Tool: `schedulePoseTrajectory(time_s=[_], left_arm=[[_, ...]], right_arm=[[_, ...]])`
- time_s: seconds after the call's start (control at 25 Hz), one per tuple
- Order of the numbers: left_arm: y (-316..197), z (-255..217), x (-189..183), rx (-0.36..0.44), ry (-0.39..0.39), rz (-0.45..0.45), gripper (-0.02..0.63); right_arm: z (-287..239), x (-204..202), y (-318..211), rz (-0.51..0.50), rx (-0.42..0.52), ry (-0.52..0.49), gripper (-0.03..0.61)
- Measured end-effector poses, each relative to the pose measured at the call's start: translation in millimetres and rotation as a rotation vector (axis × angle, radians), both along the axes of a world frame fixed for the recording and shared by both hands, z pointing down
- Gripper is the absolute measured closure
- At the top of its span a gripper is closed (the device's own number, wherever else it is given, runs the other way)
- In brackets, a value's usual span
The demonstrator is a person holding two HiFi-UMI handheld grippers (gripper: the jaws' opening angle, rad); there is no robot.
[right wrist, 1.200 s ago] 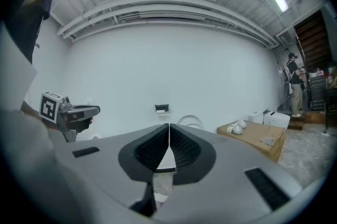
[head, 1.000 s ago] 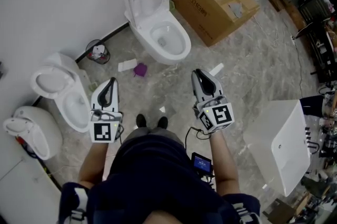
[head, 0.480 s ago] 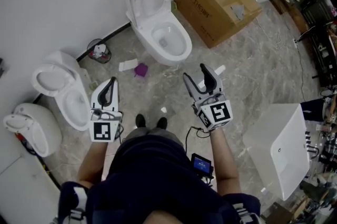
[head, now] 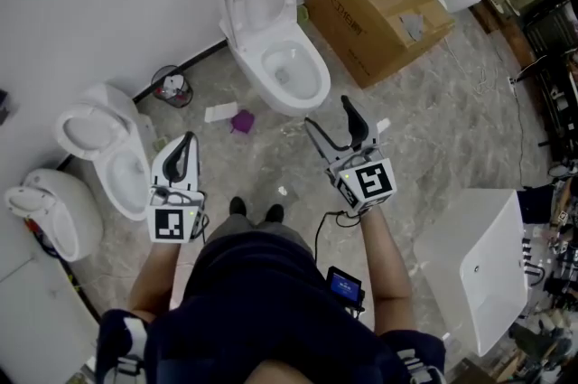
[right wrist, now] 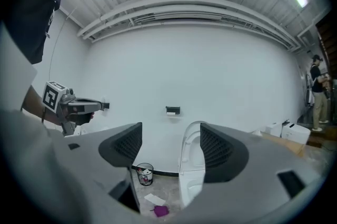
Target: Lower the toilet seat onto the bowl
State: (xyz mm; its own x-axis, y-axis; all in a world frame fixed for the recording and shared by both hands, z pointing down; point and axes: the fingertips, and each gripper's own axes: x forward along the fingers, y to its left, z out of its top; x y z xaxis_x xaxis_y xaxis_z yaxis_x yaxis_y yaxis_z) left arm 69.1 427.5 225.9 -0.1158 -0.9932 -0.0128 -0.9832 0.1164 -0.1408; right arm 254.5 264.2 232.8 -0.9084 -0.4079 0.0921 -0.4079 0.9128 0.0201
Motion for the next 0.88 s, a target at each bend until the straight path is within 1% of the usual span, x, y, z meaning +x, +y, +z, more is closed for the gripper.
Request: schedulePoseTrajectory(time_s=[0.12,0.28,0.48,0.68,0.88], left_arm=[[-0.7,1.7,-0.3,-0.006,-0.001,-0.027,0.588],[-0.4,2.0,-3.5,0.008,-0.015,-0.048,0.588],[-14.0,5.6,-22.7,-0.001,-0.010,-0.060,0.589],[-36.8,8.6,-62.5,0.016,-0.012,-0.045,0.588],[-77.1,18.8,-125.9,0.003,-0.016,0.004,0.588]], right_arm=[[-0.5,-5.5,-13.5,-0.024,0.004,-0.009,0.235],[2.4,-16.8,-26.6,-0.047,0.004,-0.021,0.235],[9.6,-42.4,-50.8,-0.052,-0.014,-0.023,0.236],[20.0,-84.6,-77.8,-0.046,-0.016,-0.009,0.235],[32.1,-150.6,-122.7,-0.015,-0.031,0.003,0.236]])
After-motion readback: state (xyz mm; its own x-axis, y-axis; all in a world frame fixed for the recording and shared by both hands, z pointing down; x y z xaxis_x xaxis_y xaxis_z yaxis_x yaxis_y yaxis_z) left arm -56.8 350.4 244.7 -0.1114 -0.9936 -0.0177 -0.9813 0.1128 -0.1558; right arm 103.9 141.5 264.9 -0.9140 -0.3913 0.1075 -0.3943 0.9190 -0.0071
